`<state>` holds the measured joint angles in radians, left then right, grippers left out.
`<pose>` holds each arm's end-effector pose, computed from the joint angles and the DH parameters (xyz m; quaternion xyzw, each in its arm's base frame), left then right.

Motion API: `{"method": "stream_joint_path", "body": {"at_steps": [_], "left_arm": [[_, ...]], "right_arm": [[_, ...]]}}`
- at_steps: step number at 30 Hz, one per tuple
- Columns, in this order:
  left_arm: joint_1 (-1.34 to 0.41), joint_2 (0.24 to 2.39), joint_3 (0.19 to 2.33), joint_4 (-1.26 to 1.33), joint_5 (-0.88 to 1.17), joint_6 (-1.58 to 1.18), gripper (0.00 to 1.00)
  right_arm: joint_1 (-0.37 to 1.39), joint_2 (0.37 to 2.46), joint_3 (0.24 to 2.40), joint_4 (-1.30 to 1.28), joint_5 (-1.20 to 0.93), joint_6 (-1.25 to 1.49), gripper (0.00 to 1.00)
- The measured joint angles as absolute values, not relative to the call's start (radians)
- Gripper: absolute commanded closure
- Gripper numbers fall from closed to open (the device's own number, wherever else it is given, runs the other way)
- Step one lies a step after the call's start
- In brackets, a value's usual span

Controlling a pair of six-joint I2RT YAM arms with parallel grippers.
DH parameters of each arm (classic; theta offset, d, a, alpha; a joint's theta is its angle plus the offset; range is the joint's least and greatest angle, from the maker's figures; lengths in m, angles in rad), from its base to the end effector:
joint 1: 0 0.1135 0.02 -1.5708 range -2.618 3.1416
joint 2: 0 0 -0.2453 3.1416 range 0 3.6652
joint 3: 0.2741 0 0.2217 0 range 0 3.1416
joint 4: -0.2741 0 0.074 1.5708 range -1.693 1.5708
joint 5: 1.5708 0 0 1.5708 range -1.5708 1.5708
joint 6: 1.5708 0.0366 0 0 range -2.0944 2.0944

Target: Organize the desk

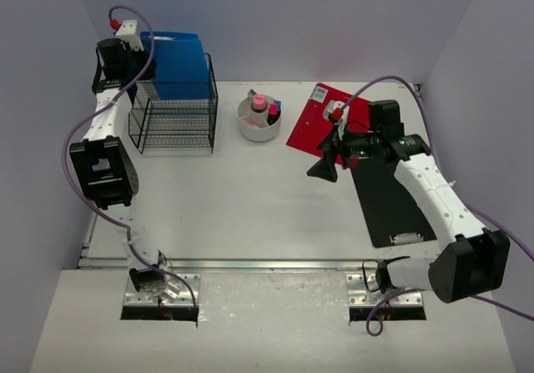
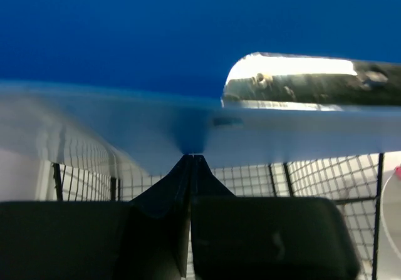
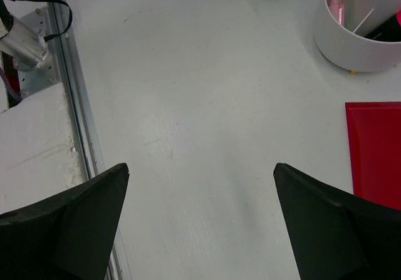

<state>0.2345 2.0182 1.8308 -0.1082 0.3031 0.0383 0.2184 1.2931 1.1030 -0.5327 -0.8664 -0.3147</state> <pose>0.4414 0.0942 0.3221 0.0116 0.7993 -0.0402 0.5995 0.2350 0.0807 0.3034 -0.3845 0.7526 0.3642 0.3914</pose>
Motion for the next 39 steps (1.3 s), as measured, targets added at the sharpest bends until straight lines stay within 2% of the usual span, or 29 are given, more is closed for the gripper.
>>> {"method": "stream_joint_path", "body": {"at_steps": [5, 9, 16, 18, 29, 34, 39], "left_arm": [[0.228, 2.036, 1.843, 0.034, 0.313, -0.044, 0.84], [0.221, 2.038, 1.863, 0.133, 0.314, -0.080, 0.69], [0.213, 2.095, 1.977, 0.203, 0.308, -0.113, 0.60], [0.210, 2.110, 1.997, 0.206, 0.304, -0.114, 0.51], [0.203, 2.148, 2.011, 0.195, 0.298, -0.123, 0.38], [0.202, 2.089, 1.864, 0.258, 0.334, -0.159, 0.32], [0.202, 1.989, 1.756, 0.257, 0.370, -0.169, 0.27]], "right_arm": [[0.218, 1.306, 1.104, -0.533, -0.866, -0.315, 0.01], [0.218, 1.311, 1.104, -0.535, -0.866, -0.315, 0.01], [0.218, 1.319, 1.115, -0.536, -0.867, -0.315, 0.01], [0.218, 1.322, 1.115, -0.537, -0.867, -0.315, 0.01], [0.218, 1.324, 1.116, -0.544, -0.864, -0.313, 0.01], [0.218, 1.319, 1.111, -0.528, -0.810, -0.290, 0.01], [0.218, 1.293, 1.074, -0.466, -0.664, -0.288, 0.01]]}}
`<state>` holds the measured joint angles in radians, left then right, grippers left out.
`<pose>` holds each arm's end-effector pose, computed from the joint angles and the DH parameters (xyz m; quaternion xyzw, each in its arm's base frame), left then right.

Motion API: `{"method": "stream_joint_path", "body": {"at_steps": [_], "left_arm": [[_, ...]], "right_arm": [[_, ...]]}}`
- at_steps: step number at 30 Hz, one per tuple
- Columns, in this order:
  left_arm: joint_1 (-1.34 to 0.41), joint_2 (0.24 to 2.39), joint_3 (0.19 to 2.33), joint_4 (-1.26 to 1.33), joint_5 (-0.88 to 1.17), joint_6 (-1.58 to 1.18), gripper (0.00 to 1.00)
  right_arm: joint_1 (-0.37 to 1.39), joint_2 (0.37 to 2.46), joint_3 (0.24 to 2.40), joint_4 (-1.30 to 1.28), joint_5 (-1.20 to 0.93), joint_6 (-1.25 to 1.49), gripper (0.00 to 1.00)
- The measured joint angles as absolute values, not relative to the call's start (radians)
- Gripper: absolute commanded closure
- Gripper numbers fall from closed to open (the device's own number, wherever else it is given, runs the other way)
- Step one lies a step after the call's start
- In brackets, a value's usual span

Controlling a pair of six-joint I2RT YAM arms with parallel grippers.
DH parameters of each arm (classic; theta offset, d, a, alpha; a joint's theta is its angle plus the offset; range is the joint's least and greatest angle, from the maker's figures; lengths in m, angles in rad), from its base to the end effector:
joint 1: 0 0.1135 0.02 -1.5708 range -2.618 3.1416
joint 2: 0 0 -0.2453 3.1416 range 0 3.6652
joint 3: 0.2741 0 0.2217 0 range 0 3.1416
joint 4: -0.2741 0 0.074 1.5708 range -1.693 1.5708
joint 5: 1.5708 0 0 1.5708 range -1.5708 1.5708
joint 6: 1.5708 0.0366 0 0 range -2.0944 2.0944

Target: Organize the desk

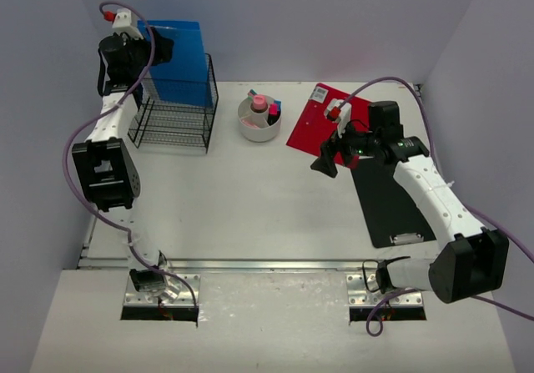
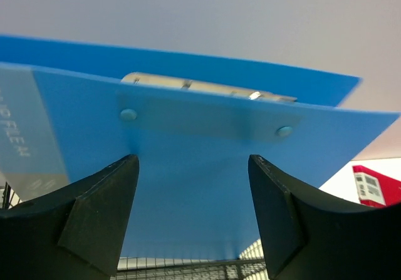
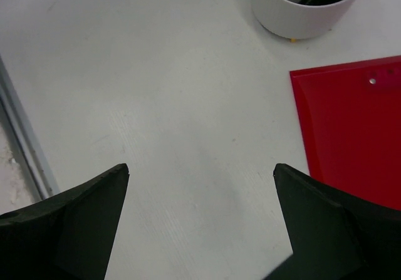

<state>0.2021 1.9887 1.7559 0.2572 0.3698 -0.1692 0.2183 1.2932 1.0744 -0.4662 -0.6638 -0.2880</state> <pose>0.4427 0.0772 0.3495 0.0026 0.6990 -0.1168 0.7055 0.2429 0.0770 0.2966 -0.3491 0.7920 0.2801 0.4152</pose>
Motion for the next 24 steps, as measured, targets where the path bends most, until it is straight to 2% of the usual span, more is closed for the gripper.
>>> {"method": "stream_joint_path", "body": {"at_steps": [8, 19, 22, 24], "left_arm": [[0.202, 1.711, 1.652, 0.244, 0.409, -0.090, 0.25], [0.202, 1.615, 1.520, 0.238, 0.426, -0.027, 0.24], [0.202, 1.609, 1.471, 0.234, 0.403, -0.023, 0.25], [0.202, 1.594, 1.429, 0.234, 0.391, -0.024, 0.24]], "right_arm": [[0.218, 1.307, 1.055, -0.386, -0.496, -0.368, 0.02], [0.252, 1.430, 1.056, -0.339, -0.396, -0.474, 0.05], [0.268, 1.446, 1.056, -0.323, -0.364, -0.508, 0.09], [0.282, 1.460, 1.055, -0.302, -0.332, -0.536, 0.15]]}}
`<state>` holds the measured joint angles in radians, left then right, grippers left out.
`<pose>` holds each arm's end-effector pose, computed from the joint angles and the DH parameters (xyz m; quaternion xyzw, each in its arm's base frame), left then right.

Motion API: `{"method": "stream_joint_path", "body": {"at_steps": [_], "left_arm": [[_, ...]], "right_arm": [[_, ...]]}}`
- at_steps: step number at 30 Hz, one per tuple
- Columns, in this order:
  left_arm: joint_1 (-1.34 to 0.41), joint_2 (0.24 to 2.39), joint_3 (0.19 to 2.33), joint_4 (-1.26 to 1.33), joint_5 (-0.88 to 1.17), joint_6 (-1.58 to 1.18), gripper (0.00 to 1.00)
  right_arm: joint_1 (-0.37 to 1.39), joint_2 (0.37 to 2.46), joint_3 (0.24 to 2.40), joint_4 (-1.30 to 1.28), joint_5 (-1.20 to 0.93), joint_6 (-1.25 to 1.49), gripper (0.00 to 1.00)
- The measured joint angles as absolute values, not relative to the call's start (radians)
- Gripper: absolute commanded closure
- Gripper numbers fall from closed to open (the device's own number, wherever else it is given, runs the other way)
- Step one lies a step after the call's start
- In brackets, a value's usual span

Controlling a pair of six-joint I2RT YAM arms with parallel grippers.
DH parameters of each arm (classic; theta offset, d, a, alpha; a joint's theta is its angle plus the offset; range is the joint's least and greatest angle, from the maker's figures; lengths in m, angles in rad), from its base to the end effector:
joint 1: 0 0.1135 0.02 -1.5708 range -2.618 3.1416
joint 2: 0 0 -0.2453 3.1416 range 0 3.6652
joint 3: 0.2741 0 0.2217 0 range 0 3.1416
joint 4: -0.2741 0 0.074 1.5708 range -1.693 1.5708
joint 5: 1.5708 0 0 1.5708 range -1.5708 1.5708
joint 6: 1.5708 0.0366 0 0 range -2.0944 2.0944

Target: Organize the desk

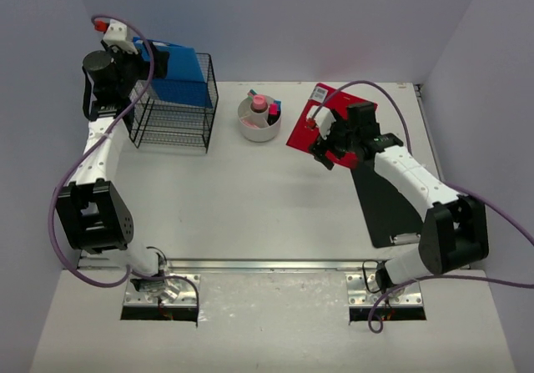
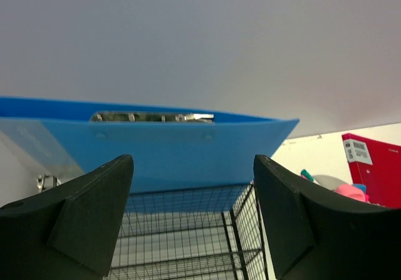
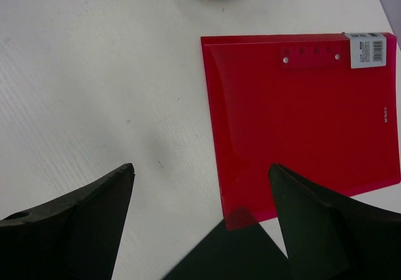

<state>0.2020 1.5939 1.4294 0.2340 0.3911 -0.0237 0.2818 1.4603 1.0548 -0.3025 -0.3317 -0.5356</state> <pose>0.3492 0.0573 0.3905 0.0658 0.6809 -0.0682 0.7263 0.2803 0.0935 0.2576 -0.4194 0.7947 0.0966 0.4281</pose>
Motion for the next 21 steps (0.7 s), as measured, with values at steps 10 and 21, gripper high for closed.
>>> {"method": "stream_joint_path", "body": {"at_steps": [10, 21], "left_arm": [[0.202, 1.415, 1.266, 0.227, 0.368, -0.068, 0.24], [0.204, 1.302, 1.150, 0.202, 0.309, -0.088, 0.23]], "right_arm": [[0.418, 1.639, 1.026, -0.075, -0.107, -0.608, 0.45], [0.526, 1.922, 1.009, 0.312, 0.155, -0.674, 0.57]]}}
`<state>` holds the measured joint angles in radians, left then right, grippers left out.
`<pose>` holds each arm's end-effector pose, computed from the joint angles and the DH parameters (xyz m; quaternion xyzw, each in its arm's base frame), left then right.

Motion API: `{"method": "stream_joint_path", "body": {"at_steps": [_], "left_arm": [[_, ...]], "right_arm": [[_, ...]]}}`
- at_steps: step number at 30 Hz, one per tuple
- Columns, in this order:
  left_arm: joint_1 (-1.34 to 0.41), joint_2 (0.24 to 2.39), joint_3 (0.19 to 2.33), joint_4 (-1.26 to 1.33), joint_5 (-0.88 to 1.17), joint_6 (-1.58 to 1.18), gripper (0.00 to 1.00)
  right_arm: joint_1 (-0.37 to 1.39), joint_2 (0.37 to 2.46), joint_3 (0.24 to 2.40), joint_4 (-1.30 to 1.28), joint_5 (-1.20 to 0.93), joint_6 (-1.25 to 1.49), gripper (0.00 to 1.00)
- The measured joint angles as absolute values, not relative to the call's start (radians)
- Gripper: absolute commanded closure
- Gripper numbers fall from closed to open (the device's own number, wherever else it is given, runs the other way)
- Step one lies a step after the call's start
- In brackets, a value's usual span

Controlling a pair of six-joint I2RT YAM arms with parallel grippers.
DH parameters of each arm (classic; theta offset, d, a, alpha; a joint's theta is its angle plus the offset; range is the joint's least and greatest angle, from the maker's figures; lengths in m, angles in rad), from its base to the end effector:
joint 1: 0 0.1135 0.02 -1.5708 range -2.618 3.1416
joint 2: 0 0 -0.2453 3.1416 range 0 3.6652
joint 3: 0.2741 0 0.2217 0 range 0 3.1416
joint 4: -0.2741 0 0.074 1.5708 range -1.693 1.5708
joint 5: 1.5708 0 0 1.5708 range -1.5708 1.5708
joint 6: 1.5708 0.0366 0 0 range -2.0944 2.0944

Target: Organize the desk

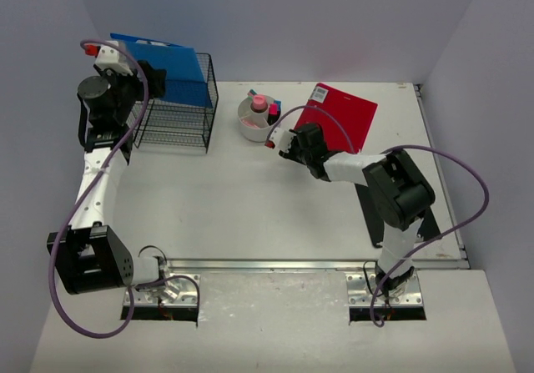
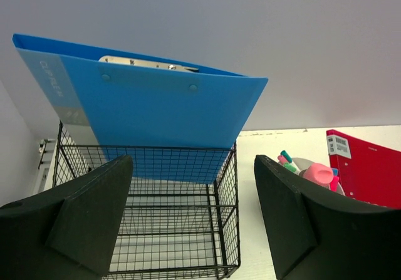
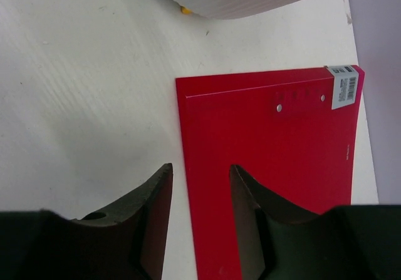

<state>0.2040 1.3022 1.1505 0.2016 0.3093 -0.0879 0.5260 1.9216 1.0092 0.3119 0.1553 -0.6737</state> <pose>0.2800 0.0466 0.3825 0.0114 0.6900 -0.0645 0.7208 0.3256 0.1825 0.1495 -0.4680 0.7484 -0.1027 0.4586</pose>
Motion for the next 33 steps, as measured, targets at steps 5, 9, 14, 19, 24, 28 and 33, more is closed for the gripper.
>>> {"method": "stream_joint_path", "body": {"at_steps": [5, 9, 14, 19, 24, 28, 33], "left_arm": [[0.209, 1.303, 1.143, 0.183, 0.300, -0.095, 0.23], [0.210, 1.305, 1.143, 0.183, 0.300, -0.114, 0.23], [0.211, 1.316, 1.143, 0.182, 0.300, -0.131, 0.23], [0.211, 1.325, 1.143, 0.183, 0.300, -0.137, 0.23], [0.211, 1.333, 1.143, 0.183, 0.301, -0.139, 0.23], [0.211, 1.341, 1.143, 0.184, 0.301, -0.140, 0.23], [0.211, 1.346, 1.143, 0.182, 0.301, -0.140, 0.22]], "right_arm": [[0.548, 1.989, 1.009, 0.387, 0.207, -0.705, 0.56], [0.558, 2.027, 1.009, 0.426, 0.226, -0.731, 0.56], [0.559, 2.057, 1.009, 0.488, 0.240, -0.781, 0.58], [0.559, 2.090, 1.006, 0.561, 0.257, -0.845, 0.64], [0.560, 2.127, 1.002, 0.630, 0.273, -0.913, 0.78], [0.560, 2.161, 0.999, 0.684, 0.287, -0.964, 1.00], [0.561, 2.170, 0.985, 0.717, 0.290, -0.995, 1.00]]}}
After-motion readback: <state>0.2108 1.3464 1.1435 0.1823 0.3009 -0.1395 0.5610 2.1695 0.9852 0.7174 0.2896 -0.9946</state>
